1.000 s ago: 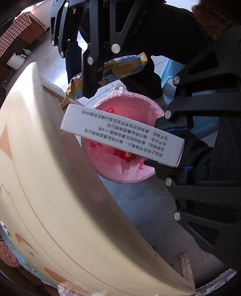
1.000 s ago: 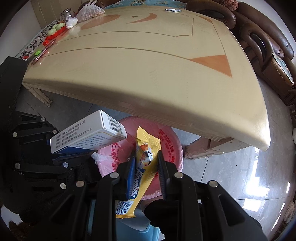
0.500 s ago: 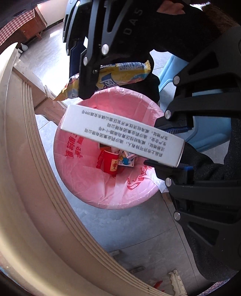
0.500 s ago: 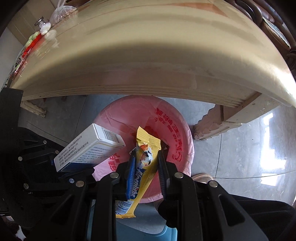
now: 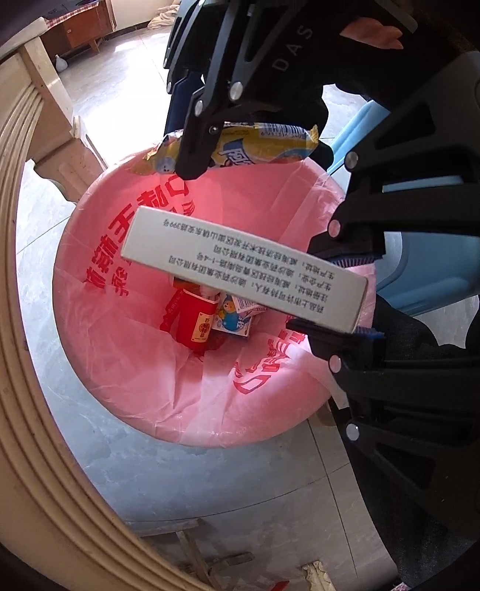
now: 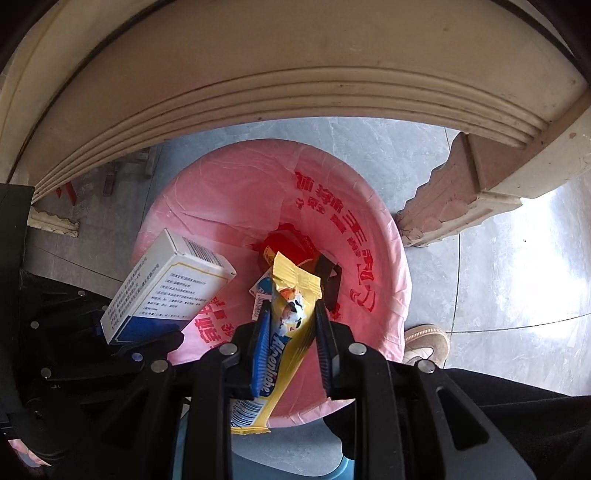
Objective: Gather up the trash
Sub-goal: 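Carry the white box and yellow wrapper with both tools over the pink bin, then open both tools over the pink bin to drop the box and wrapper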
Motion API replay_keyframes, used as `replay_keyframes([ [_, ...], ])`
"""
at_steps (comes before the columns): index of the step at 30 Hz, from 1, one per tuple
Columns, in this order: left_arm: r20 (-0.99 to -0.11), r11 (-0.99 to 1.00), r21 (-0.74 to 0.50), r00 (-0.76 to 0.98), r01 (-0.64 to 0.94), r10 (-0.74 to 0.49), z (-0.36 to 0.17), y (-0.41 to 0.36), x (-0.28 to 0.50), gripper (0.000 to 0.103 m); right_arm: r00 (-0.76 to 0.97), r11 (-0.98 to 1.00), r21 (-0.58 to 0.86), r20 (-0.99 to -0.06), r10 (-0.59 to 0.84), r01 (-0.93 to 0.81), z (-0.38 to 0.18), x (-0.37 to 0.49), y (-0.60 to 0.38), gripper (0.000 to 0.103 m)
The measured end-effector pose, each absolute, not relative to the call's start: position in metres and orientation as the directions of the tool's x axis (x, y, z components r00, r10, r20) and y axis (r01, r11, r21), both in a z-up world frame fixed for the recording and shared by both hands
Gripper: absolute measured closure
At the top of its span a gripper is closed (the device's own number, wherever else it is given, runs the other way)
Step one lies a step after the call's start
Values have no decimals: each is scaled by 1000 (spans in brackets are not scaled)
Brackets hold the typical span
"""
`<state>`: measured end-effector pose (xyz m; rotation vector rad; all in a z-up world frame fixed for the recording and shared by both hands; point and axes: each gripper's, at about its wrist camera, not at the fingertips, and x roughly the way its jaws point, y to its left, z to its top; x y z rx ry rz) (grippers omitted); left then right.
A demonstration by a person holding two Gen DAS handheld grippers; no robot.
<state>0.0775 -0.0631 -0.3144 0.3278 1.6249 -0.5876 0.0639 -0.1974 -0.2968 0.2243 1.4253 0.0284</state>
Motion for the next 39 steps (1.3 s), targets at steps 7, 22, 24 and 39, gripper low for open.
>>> replay_keyframes([
  [7,-977,839,-181,-193,513,-93,-339,-65,85,77,126,976,180,-978,164,122,-310,74,-199,80],
  [22,-981,844,-166,-175,510,-88,-337,-65,91,60,124,979,166,-981,151,117,-313,78,-195,77],
  [24,-983,838,-161,-162,521,-88,-334,-66,91,58,124,980,159,-982,145,117,-313,78,-195,70],
  [39,-992,861,-111,-110,497,-65,-327,-63,99,32,132,985,122,-986,106,121,-308,74,-198,47],
])
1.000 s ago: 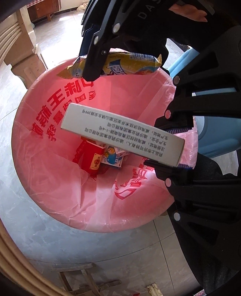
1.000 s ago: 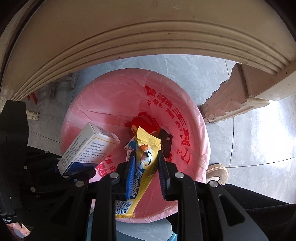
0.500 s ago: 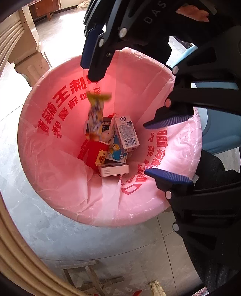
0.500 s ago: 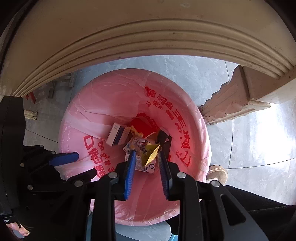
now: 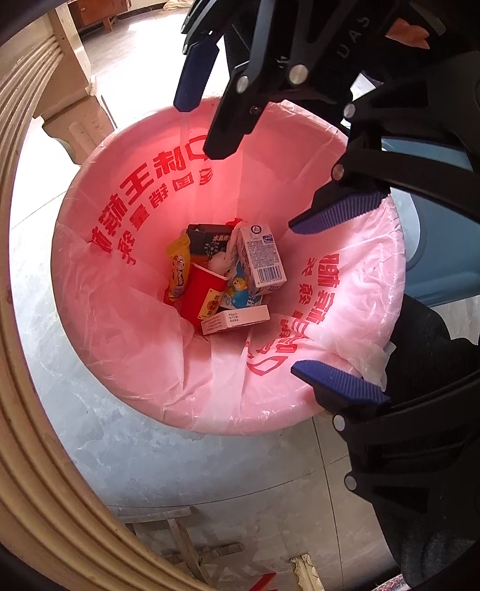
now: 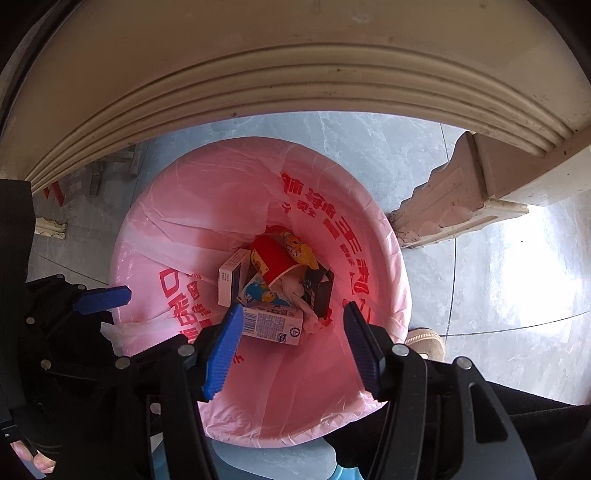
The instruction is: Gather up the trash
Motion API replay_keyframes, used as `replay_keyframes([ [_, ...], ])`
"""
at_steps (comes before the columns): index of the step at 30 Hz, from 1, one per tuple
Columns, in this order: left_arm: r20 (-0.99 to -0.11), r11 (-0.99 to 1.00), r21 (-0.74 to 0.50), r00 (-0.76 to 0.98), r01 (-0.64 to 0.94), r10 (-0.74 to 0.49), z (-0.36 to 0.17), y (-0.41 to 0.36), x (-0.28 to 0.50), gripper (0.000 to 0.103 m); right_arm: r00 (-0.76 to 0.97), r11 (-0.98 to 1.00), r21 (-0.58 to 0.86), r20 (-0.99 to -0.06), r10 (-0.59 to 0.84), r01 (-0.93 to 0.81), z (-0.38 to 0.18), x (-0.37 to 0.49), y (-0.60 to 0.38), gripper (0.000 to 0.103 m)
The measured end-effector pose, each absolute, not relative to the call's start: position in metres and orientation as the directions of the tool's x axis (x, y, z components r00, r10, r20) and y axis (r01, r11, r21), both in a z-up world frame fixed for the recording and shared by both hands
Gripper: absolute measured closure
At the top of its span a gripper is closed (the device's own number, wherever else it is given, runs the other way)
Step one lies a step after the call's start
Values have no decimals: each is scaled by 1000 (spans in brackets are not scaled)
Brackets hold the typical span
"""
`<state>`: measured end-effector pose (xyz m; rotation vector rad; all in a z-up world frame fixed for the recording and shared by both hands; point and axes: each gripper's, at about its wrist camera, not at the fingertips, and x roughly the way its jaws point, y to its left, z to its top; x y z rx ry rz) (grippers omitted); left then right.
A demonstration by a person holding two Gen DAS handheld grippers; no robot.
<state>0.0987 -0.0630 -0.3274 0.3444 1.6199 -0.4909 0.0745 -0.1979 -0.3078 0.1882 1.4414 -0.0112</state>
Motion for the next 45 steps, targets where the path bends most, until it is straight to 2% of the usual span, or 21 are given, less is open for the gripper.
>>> replay_keyframes([
  [11,-1000,891,-20,0,453,-22,-304,-57,87,31,166,989,59,-985,35,136,-290,58,-204,36],
  [23,-976,956,-40,192,291,-100,-235,-44,66,31,316,987,-12,-947,-63,163,-221,22,-209,21],
  [31,-906,968,14,413,249,-93,-161,-49,33,31,508,977,-28,-851,-133,209,-141,-15,-211,13],
  [39,-818,977,8,563,211,-115,-82,-56,-2,31,671,961,-52,-706,-227,271,-60,-63,-215,7],
  [45,-733,984,-8,668,176,-125,-22,-54,-23,21,753,950,-53,-597,-276,306,-3,-95,-216,7],
])
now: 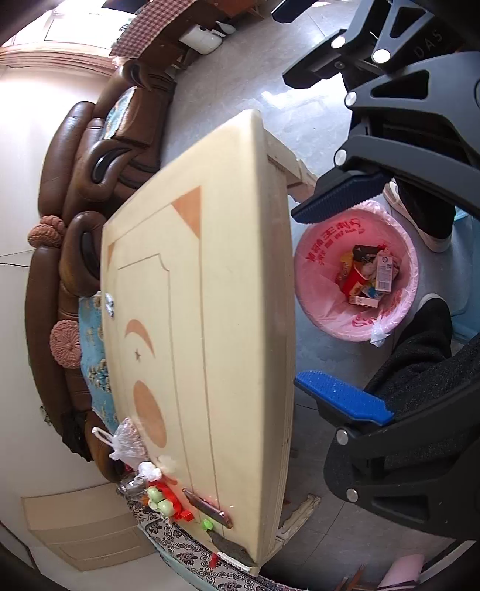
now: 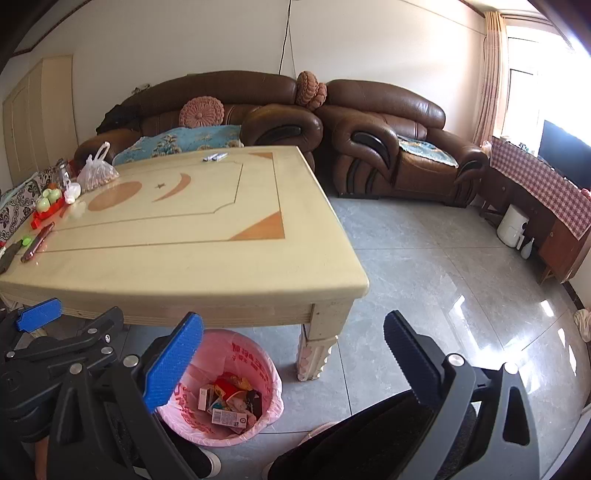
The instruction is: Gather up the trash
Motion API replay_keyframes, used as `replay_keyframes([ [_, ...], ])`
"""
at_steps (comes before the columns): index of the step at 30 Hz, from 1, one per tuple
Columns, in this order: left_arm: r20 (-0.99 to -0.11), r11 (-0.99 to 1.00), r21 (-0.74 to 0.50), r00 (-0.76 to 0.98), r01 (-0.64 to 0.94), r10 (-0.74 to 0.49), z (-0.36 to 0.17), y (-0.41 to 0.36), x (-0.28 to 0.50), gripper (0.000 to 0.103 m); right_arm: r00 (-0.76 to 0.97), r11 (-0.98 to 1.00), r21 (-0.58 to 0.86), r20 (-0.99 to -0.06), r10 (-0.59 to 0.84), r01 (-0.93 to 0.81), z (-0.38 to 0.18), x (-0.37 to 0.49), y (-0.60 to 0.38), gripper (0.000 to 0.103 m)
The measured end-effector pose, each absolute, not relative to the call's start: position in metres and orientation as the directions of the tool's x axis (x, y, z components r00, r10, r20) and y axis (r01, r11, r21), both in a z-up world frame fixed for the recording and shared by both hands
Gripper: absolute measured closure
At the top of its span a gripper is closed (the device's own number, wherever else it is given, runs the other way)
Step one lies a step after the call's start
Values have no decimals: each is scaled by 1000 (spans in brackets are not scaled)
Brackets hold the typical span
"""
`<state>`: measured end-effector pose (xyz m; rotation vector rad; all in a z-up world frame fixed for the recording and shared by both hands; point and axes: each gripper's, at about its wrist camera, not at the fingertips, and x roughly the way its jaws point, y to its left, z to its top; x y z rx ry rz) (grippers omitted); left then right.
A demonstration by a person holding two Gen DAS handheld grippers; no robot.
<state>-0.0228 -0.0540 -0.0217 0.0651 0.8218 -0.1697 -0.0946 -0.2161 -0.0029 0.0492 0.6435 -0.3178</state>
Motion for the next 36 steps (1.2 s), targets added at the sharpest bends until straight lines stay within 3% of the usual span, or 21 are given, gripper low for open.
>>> replay_keyframes([
  [7,-649,990,32,756,140,-86,32,-52,-45,6,807,941,-43,-502,-311,336,49,-127,-212,7],
  [21,-596,994,25,800,108,-72,73,-44,-72,6,831,930,-28,-441,-340,366,90,-159,-205,7],
  [36,-570,994,17,818,109,-80,82,-39,-79,6,838,928,-33,-417,-351,372,101,-168,-199,7],
])
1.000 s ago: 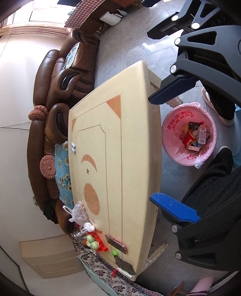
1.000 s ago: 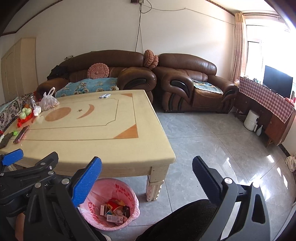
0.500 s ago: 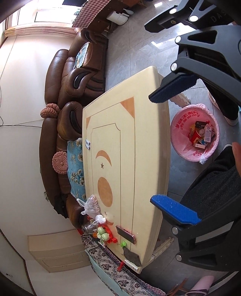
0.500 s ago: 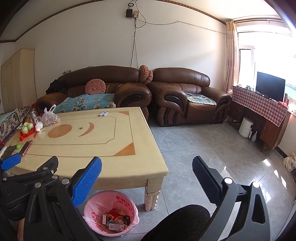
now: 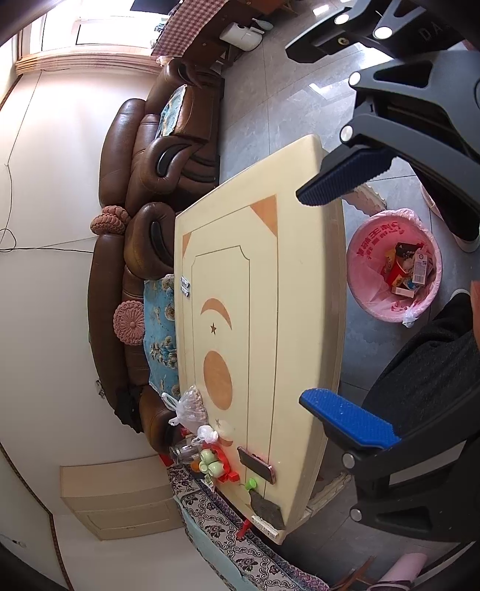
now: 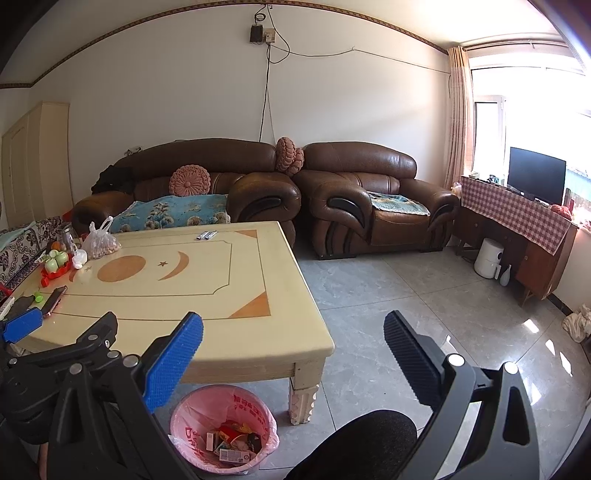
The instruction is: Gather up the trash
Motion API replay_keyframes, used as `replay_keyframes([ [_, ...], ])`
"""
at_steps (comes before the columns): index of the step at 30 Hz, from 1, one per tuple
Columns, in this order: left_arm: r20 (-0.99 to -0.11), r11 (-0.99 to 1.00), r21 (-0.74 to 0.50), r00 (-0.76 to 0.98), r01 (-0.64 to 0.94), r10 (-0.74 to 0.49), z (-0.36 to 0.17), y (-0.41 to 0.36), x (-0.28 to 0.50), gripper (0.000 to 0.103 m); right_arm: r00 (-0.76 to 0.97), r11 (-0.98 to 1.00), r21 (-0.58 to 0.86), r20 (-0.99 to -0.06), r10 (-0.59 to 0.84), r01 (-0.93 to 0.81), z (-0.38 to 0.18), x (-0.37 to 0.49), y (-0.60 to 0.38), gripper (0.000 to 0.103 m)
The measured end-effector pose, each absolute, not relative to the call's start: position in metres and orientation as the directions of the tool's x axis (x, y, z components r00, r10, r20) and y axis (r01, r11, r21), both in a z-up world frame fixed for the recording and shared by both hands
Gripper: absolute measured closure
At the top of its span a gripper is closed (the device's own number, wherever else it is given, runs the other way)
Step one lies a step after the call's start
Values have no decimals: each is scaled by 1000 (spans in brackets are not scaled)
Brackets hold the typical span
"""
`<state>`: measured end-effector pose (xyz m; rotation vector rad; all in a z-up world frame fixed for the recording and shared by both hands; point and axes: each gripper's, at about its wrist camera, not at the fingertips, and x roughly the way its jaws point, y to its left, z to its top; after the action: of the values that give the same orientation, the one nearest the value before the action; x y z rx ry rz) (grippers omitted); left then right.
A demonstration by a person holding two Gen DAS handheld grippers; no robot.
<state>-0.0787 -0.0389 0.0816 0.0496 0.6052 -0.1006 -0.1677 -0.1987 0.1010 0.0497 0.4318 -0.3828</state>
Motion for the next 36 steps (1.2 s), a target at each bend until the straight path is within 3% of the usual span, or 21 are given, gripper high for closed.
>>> replay_keyframes([
  [36,-577,993,15,813,114,-85,83,-36,-78,6,843,931,-42,-410,-348,363,102,-167,-197,7],
])
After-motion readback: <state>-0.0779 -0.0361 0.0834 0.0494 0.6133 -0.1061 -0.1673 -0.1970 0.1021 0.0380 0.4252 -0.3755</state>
